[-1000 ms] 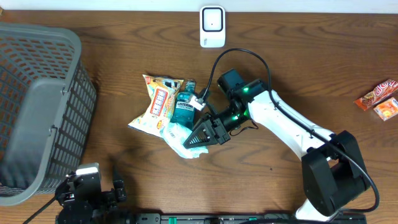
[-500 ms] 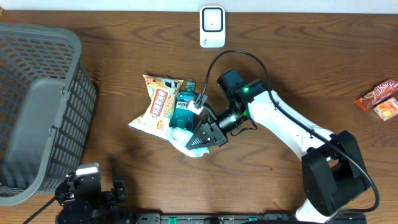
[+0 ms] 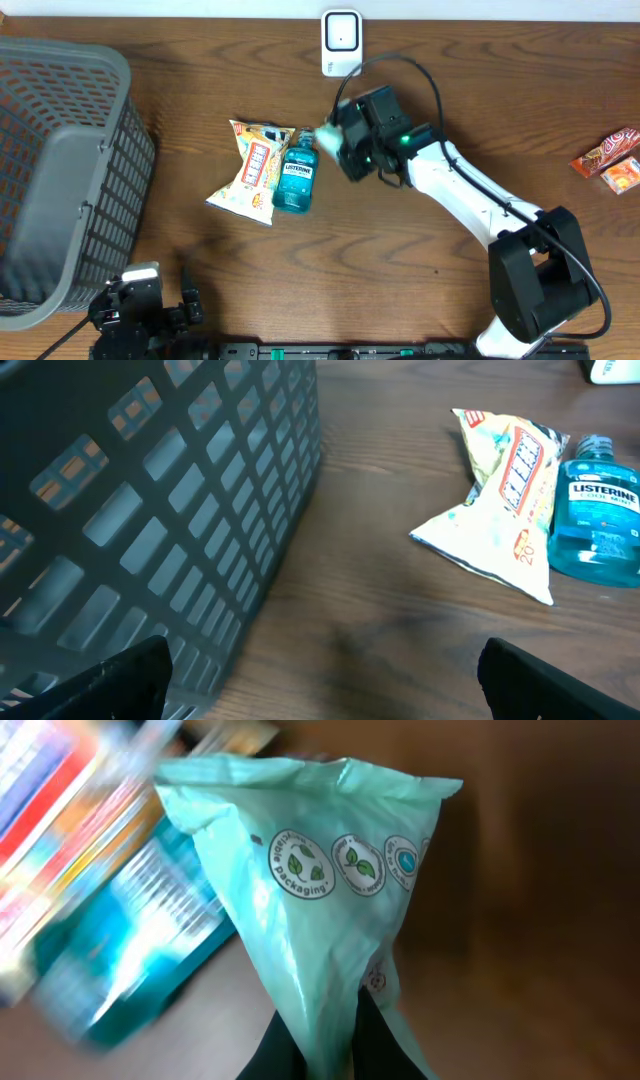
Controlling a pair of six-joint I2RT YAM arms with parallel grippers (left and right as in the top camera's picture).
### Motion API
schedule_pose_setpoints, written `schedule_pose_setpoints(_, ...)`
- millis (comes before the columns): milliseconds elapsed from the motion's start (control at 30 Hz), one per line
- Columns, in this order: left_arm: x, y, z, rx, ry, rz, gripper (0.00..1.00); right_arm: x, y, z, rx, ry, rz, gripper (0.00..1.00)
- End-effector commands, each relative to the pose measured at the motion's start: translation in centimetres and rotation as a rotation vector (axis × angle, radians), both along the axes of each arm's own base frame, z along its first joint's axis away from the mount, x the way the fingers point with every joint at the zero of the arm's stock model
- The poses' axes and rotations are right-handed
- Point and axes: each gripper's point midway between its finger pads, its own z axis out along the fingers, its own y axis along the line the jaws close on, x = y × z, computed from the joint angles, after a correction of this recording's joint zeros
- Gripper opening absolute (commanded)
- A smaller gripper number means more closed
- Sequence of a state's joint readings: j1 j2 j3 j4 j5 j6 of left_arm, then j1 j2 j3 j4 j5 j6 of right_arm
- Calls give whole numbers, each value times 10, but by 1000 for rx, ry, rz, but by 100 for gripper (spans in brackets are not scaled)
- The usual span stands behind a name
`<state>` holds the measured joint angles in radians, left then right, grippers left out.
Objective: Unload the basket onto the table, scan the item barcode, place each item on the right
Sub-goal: 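Hold the wipes pack up against the white scanner, then carry the wipes pack to the table's right edge and release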
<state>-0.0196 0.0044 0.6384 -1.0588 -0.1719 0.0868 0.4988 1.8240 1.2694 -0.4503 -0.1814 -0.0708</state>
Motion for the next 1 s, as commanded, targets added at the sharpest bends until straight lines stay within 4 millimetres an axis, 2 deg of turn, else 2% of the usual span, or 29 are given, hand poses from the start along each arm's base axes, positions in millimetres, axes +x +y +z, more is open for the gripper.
schedule_pose_setpoints(0, -1, 2, 2, 18, -2, 7, 98, 44, -30, 13, -100, -154, -174, 1)
schedule_pose_setpoints(200, -1, 3, 2, 18, -2, 8, 98, 97, -36, 19, -197, -294, -206, 1)
schedule_pose_setpoints(300, -1, 3, 2, 18, -2, 8, 98, 126, -29, 17, -227, -321, -189, 1)
schedule_pose_setpoints(433, -1, 3, 2, 18, -2, 8, 98, 175, -28, 22, -252, -365, -248, 1)
schedule_pose_setpoints(600, -1, 3, 2, 18, -2, 7, 98, 217, -22, 23, -238, -390, -272, 1)
schedule_pose_setpoints(767, -1, 3, 2, 18, -2, 8, 98, 233, -15, 13, -234, -398, -276, 1)
schedule_pose_setpoints(967, -1, 3, 2, 18, -2, 8, 98, 235, -18, 5, -254, -397, -289, 1)
